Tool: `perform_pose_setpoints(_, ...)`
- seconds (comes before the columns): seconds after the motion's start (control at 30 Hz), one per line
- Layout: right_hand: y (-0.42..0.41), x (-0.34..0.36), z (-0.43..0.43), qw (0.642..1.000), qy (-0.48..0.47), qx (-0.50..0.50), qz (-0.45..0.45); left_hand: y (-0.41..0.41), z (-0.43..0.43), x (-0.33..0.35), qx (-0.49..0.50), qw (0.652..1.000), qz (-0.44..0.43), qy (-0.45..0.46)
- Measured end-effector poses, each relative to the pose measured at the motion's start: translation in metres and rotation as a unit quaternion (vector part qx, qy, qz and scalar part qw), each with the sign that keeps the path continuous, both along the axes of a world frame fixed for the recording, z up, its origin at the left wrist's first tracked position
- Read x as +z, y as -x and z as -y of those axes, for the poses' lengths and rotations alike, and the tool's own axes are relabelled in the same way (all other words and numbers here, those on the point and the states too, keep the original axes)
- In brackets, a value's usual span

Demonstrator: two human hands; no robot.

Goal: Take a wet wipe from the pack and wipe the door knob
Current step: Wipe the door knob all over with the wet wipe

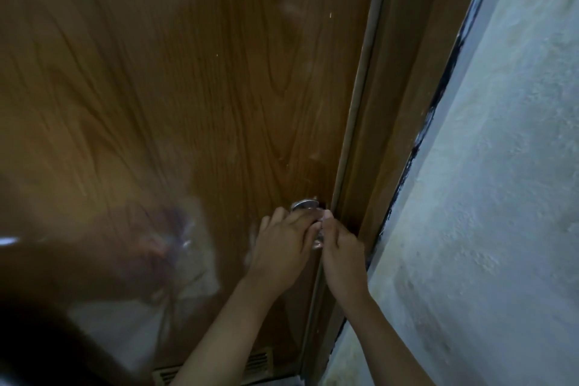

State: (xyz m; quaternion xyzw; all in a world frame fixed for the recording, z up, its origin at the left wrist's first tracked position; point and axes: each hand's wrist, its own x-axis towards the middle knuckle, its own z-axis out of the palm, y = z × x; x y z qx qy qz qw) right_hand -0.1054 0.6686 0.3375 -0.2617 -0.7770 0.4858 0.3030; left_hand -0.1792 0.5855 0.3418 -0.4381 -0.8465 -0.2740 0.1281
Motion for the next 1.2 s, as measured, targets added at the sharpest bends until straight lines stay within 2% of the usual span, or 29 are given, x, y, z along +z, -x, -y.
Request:
perform_pose_setpoints(0.07, -0.001, 0.003, -0.001, 1.000, -0.009, 0.013, 0.022, -0.004, -0.002, 0.002, 0.017, 1.000, -0.010, 0.002)
perform_pose_setpoints(0.13, -0.001, 0.005, -0.001, 0.996, -0.069, 0.019, 0.046, -0.009, -0.001, -0.001, 0.029, 1.000, -0.007, -0.010)
perform_pose_setpoints(0.2, 0.001, 0.003, 0.002, 0.983, -0.166, 0.020, 0.080, -0.016, 0.001, -0.008, 0.049, 0.997, 0.022, -0.056)
perform_pose_setpoints(0.3, 0.002, 0.000, 0.003, 0.948, -0.258, 0.100, 0.156, -0.024, 0.004, -0.018, 0.084, 0.981, 0.093, -0.151)
perform_pose_setpoints(0.4, -0.003, 0.002, -0.001, 0.931, -0.337, 0.113, 0.085, -0.026, 0.002, -0.017, 0.098, 0.974, 0.111, -0.169)
perform_pose_setpoints(0.5, -0.008, 0.005, -0.004, 0.973, -0.209, 0.096, 0.029, -0.024, -0.002, -0.008, 0.101, 0.977, 0.093, -0.163)
perform_pose_setpoints(0.63, -0.003, 0.006, -0.010, 0.994, -0.081, 0.061, 0.028, -0.015, -0.008, 0.001, 0.086, 0.979, 0.108, -0.152)
perform_pose_setpoints(0.7, -0.002, 0.007, -0.012, 0.993, -0.096, 0.058, 0.042, -0.011, -0.009, 0.005, 0.079, 0.975, 0.127, -0.162)
perform_pose_setpoints(0.8, 0.000, 0.009, -0.010, 0.975, -0.210, 0.063, 0.046, -0.008, -0.007, 0.006, 0.088, 0.967, 0.156, -0.179)
perform_pose_setpoints(0.87, 0.001, 0.009, -0.008, 0.966, -0.248, 0.075, 0.027, -0.007, -0.004, 0.005, 0.094, 0.959, 0.183, -0.193)
perform_pose_setpoints(0.93, -0.001, 0.005, -0.007, 0.975, -0.204, 0.092, 0.009, -0.007, -0.002, 0.003, 0.102, 0.954, 0.194, -0.205)
perform_pose_setpoints(1.07, -0.004, 0.003, -0.008, 0.995, -0.062, 0.073, -0.009, -0.008, -0.004, 0.004, 0.094, 0.962, 0.154, -0.203)
perform_pose_setpoints(1.13, -0.005, 0.005, -0.011, 0.996, -0.071, 0.062, 0.007, -0.009, -0.006, 0.006, 0.078, 0.968, 0.132, -0.197)
perform_pose_setpoints(1.2, -0.008, 0.008, -0.014, 0.990, -0.121, 0.067, 0.008, -0.010, -0.006, 0.007, 0.070, 0.969, 0.123, -0.202)
